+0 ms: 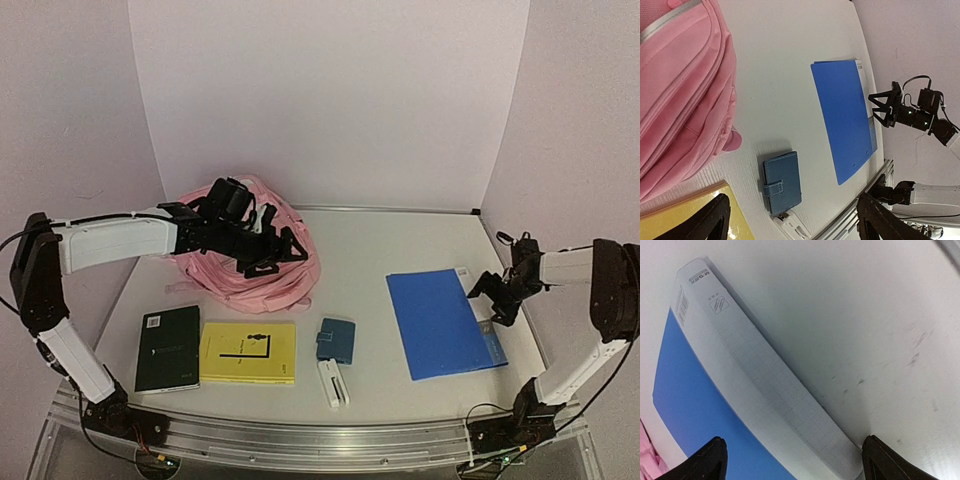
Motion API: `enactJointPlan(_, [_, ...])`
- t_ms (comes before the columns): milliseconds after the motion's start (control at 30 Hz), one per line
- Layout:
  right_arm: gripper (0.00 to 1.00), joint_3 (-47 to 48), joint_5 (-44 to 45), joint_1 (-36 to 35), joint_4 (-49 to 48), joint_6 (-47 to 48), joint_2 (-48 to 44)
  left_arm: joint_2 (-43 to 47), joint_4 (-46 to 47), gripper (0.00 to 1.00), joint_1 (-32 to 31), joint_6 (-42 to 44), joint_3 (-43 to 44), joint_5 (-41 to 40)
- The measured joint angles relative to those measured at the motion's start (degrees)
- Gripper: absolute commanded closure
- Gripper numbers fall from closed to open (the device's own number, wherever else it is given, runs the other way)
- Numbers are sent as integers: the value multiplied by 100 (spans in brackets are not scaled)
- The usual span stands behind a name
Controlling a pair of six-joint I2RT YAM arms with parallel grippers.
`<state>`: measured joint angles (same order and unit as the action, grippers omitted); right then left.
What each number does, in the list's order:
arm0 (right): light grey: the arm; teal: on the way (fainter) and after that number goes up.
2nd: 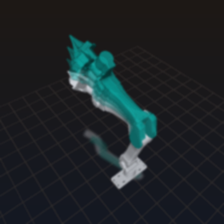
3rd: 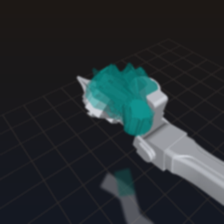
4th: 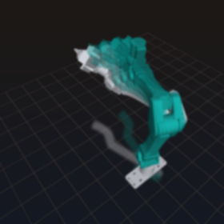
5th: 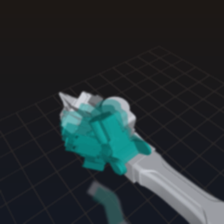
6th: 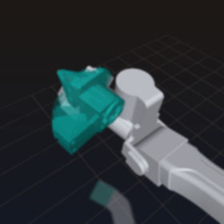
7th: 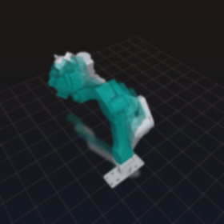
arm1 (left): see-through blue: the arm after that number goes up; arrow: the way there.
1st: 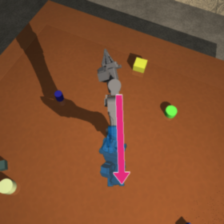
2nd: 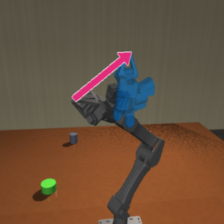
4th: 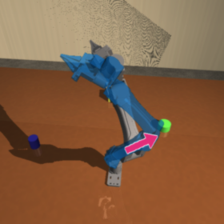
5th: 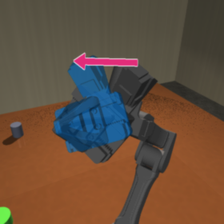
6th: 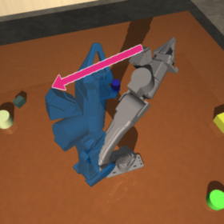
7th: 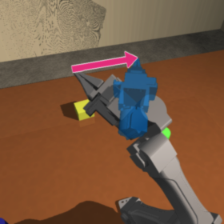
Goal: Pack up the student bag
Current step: Pick up the files from the center of the board.
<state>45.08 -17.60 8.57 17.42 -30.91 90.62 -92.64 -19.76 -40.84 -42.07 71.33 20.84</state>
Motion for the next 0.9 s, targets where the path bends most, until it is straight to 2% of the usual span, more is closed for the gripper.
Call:
enactJointPlan(167, [10, -138, -379, -734, -77, -363, -151, -573, 208, 14, -325, -133, 223, 96])
enactJointPlan(400, [12, -318, -835, -1700, -563, -893, -152, -1222, 950, 17, -609, -505, 348, 469])
enactJointPlan(633, [12, -451, -1042, -1724, -875, -1032, -108, -2056, 1221, 19, -649, -620, 903, 669])
enactJointPlan(900, [13, -450, -1444, -1723, -1230, -948, 70, -2924, 885, 29, -649, -583, 1875, 605])
